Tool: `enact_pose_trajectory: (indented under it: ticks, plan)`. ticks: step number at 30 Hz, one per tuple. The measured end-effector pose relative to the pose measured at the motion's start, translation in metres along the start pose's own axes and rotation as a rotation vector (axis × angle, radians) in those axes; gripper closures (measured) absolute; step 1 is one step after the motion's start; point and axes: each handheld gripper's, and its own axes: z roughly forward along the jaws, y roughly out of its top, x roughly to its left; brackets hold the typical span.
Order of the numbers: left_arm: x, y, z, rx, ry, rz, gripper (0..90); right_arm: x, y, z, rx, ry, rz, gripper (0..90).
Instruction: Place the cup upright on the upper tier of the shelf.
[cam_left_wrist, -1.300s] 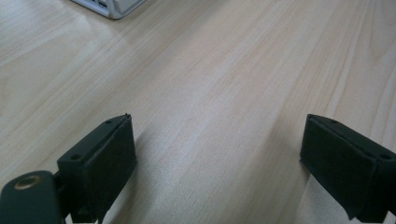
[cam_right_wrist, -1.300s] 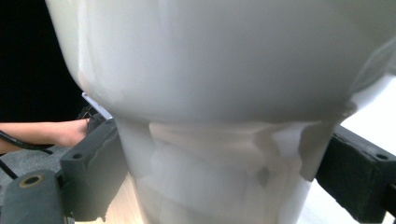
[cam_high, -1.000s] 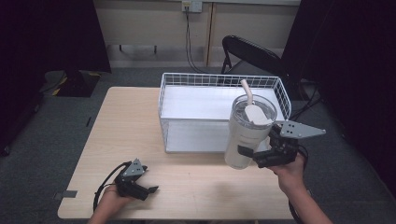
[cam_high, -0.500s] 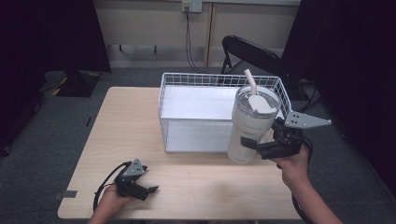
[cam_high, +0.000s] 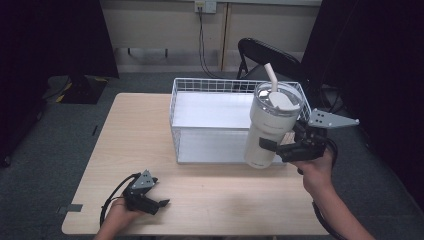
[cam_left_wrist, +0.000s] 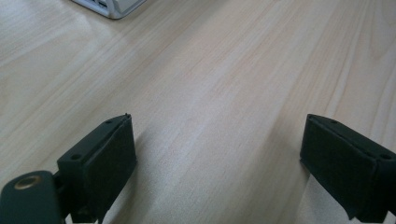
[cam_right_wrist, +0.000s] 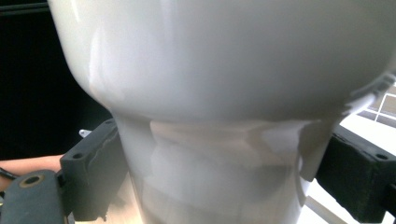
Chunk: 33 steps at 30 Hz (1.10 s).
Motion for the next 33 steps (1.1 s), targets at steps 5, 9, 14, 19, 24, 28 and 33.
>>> enact_pose_trajectory:
  ticks: [5,9,14,19,24,28,33]
  plan:
    - [0.0,0.0,0.0,0.0,0.0,0.0,9.8,-0.002,0.01,0.0,0.001,-0.007,-0.009,10.2]
    - [0.0,0.0,0.0,0.0,0.0,0.0,9.8,-0.002,0.016,0.002,-0.001,-0.008,-0.008,10.2]
    - [0.0,0.0,0.0,0.0,0.0,0.0,9.7,-0.004,0.023,0.004,-0.002,-0.013,-0.004,10.2]
    - [0.0,0.0,0.0,0.0,0.0,0.0,9.8,-0.005,0.031,0.006,-0.003,-0.017,-0.011,10.2]
    - [0.0,0.0,0.0,0.0,0.0,0.0,9.8,-0.006,0.037,0.008,-0.004,-0.023,-0.014,10.2]
    - [0.0,0.0,0.0,0.0,0.0,0.0,9.7,-0.008,0.041,0.013,-0.009,-0.026,-0.013,10.2]
    - [0.0,0.0,0.0,0.0,0.0,0.0,9.7,-0.012,0.044,0.019,-0.003,-0.04,-0.015,10.2]
